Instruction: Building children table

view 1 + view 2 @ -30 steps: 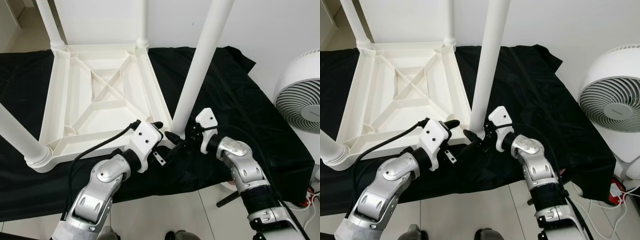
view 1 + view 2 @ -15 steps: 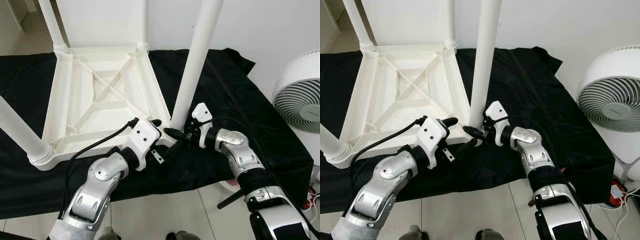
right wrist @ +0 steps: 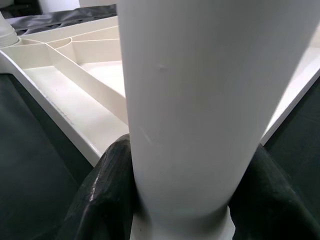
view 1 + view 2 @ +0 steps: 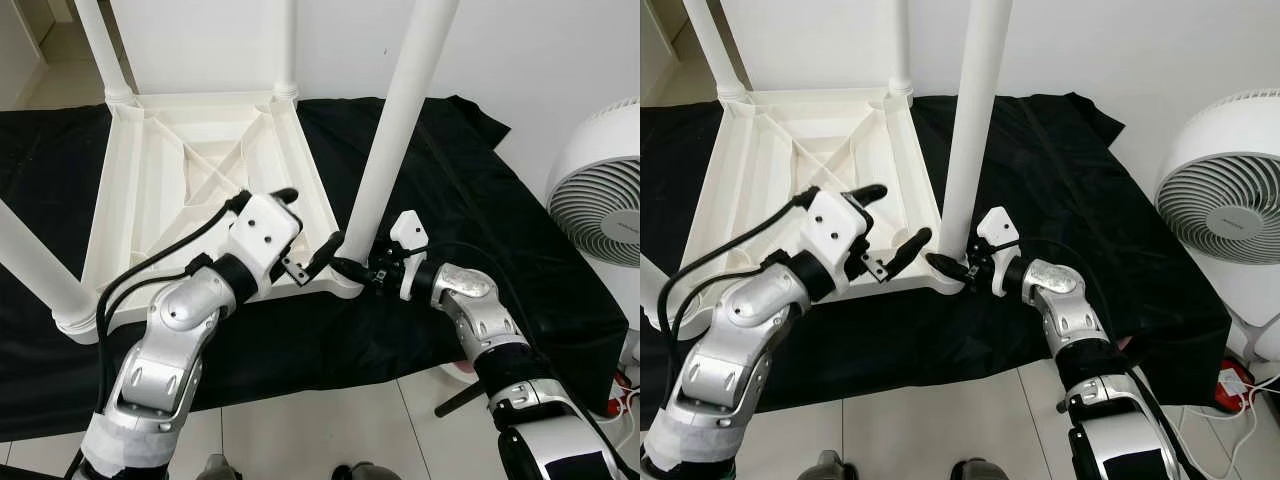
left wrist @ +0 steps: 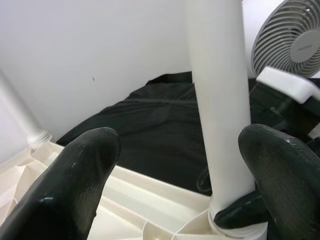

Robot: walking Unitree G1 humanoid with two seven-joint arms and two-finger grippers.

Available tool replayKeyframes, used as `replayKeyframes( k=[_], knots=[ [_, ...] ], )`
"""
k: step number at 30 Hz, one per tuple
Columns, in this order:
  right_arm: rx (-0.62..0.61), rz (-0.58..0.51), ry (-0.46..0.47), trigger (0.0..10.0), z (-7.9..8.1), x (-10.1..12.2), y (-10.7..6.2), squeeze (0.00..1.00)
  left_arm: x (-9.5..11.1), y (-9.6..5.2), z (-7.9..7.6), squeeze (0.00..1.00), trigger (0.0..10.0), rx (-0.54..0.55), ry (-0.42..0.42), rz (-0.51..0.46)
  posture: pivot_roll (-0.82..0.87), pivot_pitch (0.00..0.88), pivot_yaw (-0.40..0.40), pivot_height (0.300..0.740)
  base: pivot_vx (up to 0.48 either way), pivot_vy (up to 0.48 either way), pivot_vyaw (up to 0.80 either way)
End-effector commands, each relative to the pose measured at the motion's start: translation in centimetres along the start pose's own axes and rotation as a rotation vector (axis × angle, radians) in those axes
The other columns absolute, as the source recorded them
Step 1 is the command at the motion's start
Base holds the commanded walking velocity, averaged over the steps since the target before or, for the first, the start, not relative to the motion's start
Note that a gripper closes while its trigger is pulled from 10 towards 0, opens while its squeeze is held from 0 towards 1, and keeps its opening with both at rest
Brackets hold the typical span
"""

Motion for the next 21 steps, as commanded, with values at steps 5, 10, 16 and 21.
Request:
replayKeyframes(
  k=[5, 10, 16, 21],
  knots=[
    [-0.007, 0.014, 0.029, 0.0, 0.7, -0.8, 0.2, 0.0, 0.3, 0.0, 0.6, 0.0, 10.0, 0.08, -0.007, -0.005, -0.01, 0.074, -0.012, 0.74, 0.0, 0.0, 0.0],
    [-0.247, 0.043, 0.087, 10.0, 0.5, -1.0, 1.2, 0.0, 1.5, 0.2, 1.0, 0.0, 10.0, 0.11, -0.022, -0.046, -0.01, 0.074, -0.026, 0.74, 0.0, 0.0, 0.0],
    [-0.486, 0.046, 0.199, 10.0, 1.1, -0.8, 2.1, 0.0, 2.2, 0.4, 0.9, 0.0, 10.0, 0.117, -0.033, -0.071, -0.01, 0.068, -0.033, 0.74, 0.0, 0.0, 0.0],
    [-0.622, 0.029, 0.232, 10.0, 1.8, -0.4, 2.8, 0.0, 2.3, 0.5, 0.8, 0.0, 10.0, 0.118, -0.034, -0.076, 0.0, 0.056, -0.053, 0.74, 0.0, 0.0, 0.0]
  ],
)
Point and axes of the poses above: a point about 5 cm out from each wrist's last joint towards the gripper, its own y axis pointing out of the wrist towards the gripper, its own x axis along the axis of the wrist's last joint, z = x × y, the point moved 3 cm from there along y, pointing out of the wrist towards the gripper, and after that the axes turned 4 degrees about -y, right-handed, at the moved point
